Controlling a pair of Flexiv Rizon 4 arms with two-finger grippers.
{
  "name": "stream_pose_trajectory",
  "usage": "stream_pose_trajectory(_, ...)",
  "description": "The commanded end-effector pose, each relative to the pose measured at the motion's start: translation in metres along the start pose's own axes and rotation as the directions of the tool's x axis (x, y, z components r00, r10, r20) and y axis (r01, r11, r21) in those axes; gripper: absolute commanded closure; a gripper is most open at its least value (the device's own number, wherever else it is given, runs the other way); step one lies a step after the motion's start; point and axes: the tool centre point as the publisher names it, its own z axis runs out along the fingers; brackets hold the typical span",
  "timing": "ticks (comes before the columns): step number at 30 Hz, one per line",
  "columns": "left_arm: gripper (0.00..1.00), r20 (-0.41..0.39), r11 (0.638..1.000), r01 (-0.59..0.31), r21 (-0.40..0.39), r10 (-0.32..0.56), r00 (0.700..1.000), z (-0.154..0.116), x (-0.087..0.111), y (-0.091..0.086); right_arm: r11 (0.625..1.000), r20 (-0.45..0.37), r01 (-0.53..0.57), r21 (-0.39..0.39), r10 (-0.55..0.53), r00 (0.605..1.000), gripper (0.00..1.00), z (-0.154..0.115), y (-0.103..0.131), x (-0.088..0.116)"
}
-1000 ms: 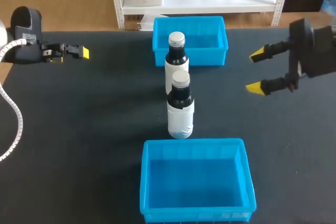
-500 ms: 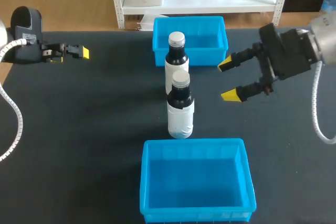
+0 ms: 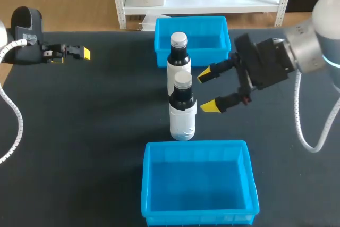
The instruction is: Pick up the bottle, and place it in the far bin if it is heavy, or in the near bin if it is light.
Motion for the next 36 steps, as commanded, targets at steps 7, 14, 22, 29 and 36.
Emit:
stream_pose_trajectory(7,0.00,0.000,1.000,0.000,0.000,0.000,1.000,0.000,0.000,0.000,1.000,0.021,-0.010,-0.023,0.011,1.000,0.00,0.029,-0.016,-0.006)
stream_pose_trajectory(14,0.00,0.000,1.000,0.000,0.000,0.000,1.000,0.000,0.000,0.000,0.999,0.027,-0.018,-0.031,0.019,0.999,0.00,0.040,-0.019,-0.008)
stream_pose_trajectory(22,0.00,0.000,1.000,0.000,0.000,0.000,1.000,0.000,0.000,0.000,0.999,0.033,-0.028,-0.026,0.029,0.999,0.00,0.045,-0.023,-0.009)
stream_pose_trajectory(29,0.00,0.000,1.000,0.000,0.000,0.000,1.000,0.000,0.000,0.000,0.999,0.034,-0.027,-0.029,0.028,0.999,0.00,0.048,-0.024,-0.009)
stream_pose_trajectory(36,0.00,0.000,1.000,0.000,0.000,0.000,1.000,0.000,0.000,0.000,0.999,0.038,-0.033,-0.033,0.034,0.999,0.14,0.050,-0.024,-0.009)
